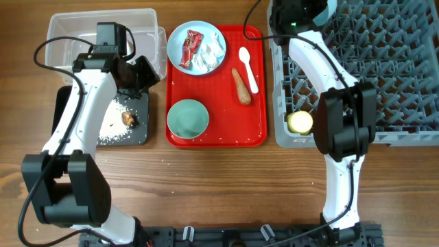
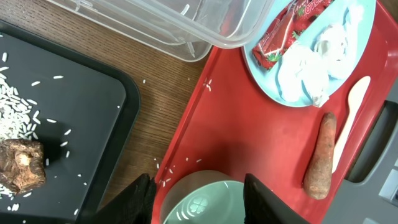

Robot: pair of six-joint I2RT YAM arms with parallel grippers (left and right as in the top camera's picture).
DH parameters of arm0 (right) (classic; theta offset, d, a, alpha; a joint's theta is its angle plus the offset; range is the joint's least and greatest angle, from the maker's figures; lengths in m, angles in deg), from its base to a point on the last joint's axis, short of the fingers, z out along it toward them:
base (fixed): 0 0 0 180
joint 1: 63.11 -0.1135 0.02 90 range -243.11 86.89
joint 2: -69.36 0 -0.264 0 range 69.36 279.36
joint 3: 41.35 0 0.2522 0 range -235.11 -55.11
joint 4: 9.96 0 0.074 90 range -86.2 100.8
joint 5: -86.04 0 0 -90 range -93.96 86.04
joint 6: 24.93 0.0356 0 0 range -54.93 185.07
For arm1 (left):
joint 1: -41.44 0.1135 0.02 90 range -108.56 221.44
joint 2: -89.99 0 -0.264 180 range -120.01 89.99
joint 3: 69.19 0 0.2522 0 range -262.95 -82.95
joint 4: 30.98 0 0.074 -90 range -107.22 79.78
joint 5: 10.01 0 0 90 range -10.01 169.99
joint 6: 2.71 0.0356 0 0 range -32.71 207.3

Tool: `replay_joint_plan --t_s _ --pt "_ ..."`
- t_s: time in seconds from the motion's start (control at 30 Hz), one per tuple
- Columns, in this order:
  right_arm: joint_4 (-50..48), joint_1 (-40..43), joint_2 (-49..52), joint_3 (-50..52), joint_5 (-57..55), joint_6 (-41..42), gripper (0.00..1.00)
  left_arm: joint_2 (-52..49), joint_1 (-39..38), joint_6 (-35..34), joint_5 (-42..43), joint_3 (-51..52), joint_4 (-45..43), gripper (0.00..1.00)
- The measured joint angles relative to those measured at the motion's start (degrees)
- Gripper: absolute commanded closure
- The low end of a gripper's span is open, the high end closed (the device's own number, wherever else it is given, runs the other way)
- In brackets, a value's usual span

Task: Sort waste into correct bins and load items into the dishwasher rack
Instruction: 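Carry the light-blue bowl to the rack and insert it upright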

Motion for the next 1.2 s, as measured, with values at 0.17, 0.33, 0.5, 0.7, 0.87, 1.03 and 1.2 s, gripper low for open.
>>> replay_joint_plan --t_s 0.17,0.33,0.5,0.7,0.87,1.03,1.2 --pt "-0.13 -0.37 0.0 0.0 1.79 -0.24 0.96 0.0 0.0 0.0 0.0 0.0 0.0 0.53" --pt "0.35 -1.92 0.0 0.0 3.26 -0.61 0.94 0.0 0.0 0.0 0.0 0.0 0.0 0.51" --pt "1.68 -3.3 0.0 0.0 3.69 -0.9 0.8 0.0 0.0 0.0 0.0 0.0 -0.17 0.5" --pt "4.17 -4.72 0.0 0.0 4.35 -1.11 0.26 0.0 0.0 0.0 0.0 0.0 -0.44 0.5" --pt "8.22 -5.49 0.0 0.0 4.55 -1.03 0.26 0.0 0.0 0.0 -0.02 0.0 -0.48 0.5" --pt "8.98 -6.62 0.0 0.0 4.57 0.74 0.22 0.0 0.0 0.0 -0.02 0.0 -0.66 0.51" --pt "9.46 -7.19 0.0 0.0 4.59 9.42 0.03 0.0 0.0 0.0 -0.02 0.0 -0.66 0.5"
